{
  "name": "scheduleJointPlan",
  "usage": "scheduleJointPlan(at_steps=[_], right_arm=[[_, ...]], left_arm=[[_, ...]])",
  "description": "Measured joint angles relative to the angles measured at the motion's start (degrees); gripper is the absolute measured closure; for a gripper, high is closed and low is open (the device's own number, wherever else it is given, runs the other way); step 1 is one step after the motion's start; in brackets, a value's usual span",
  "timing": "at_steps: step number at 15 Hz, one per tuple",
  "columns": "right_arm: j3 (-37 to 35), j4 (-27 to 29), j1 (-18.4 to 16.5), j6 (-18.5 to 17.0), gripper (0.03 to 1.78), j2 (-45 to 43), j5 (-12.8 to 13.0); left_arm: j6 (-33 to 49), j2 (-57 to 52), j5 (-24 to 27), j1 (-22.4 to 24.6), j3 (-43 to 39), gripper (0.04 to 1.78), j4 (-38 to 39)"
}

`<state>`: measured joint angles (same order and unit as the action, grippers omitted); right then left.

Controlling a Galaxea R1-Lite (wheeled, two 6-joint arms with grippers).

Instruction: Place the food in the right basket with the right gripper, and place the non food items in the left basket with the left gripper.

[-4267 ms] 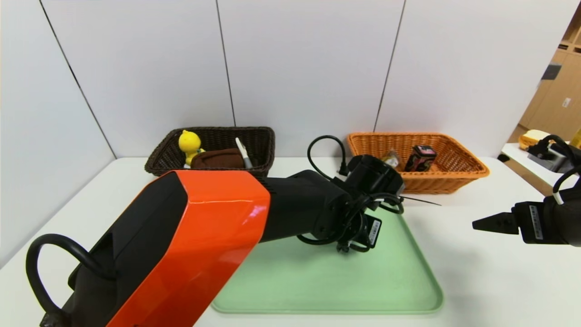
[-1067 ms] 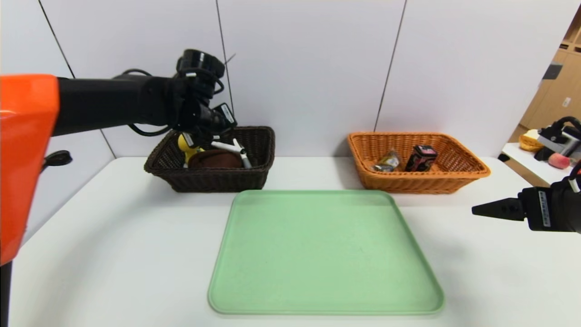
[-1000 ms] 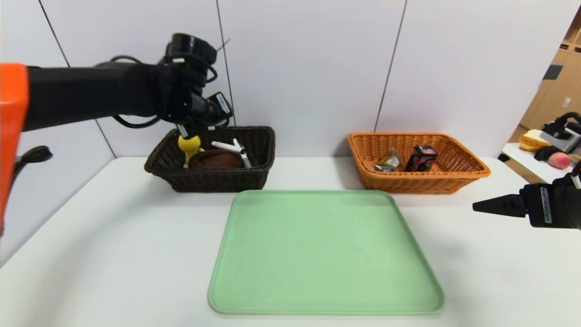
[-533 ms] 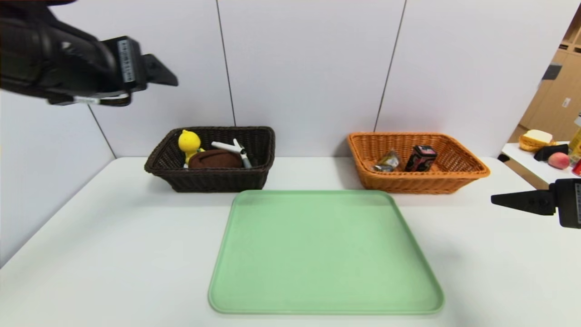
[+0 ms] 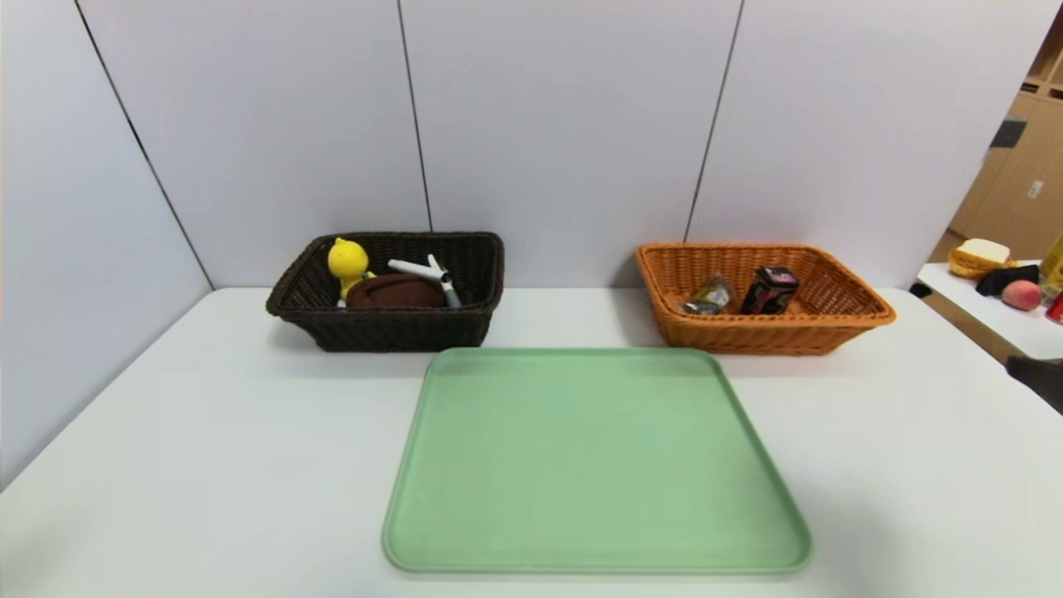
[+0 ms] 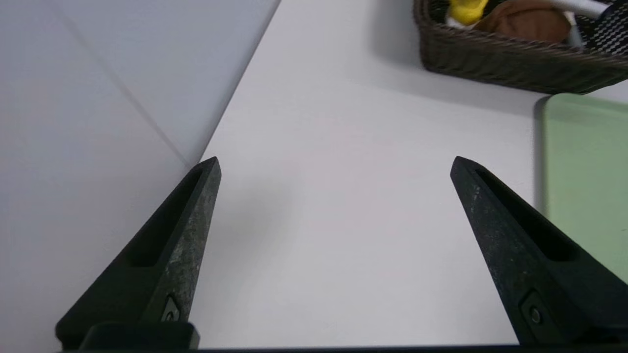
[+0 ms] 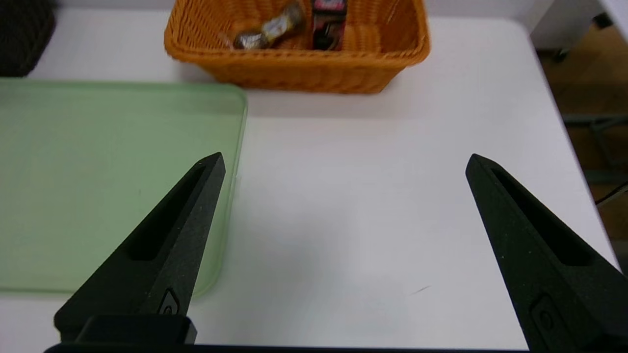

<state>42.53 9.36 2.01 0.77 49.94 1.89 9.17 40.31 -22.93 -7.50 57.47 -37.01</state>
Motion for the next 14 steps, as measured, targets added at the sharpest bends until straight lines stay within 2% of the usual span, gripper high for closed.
scheduleJointPlan(at_steps=[2,6,8,10,11,12,14], right_arm=[[-4.33,-5.21,0.0,1.18,0.11,-7.36,1.41],[-12.74,-6.08,0.07,5.01,0.11,-25.89,1.41],[-15.69,-4.07,-0.65,6.39,0.11,-34.38,-0.71],[-17.94,1.0,-1.24,7.41,0.11,-41.37,-2.99],[-20.08,3.25,-1.49,9.2,0.11,-44.35,-2.93],[-22.11,3.01,-1.6,11.19,0.11,-46.36,-1.71],[-26.08,-2.84,-1.74,12.53,0.11,-48.46,-0.44]], left_arm=[[-0.55,-9.56,-0.46,1.41,-6.95,0.16,-0.09],[3.36,-21.43,1.57,2.71,-16.74,0.15,0.0],[1.9,-23.17,2.95,2.79,-18.19,0.15,1.01],[1.88,-23.95,3.1,2.86,-19.65,0.15,3.04],[1.94,-24.22,3.04,3.18,-20.1,0.15,3.96],[2.01,-24.61,3.1,4.25,-20.46,0.14,4.0],[1.83,-26.49,4.57,7.36,-22.05,0.13,4.07]])
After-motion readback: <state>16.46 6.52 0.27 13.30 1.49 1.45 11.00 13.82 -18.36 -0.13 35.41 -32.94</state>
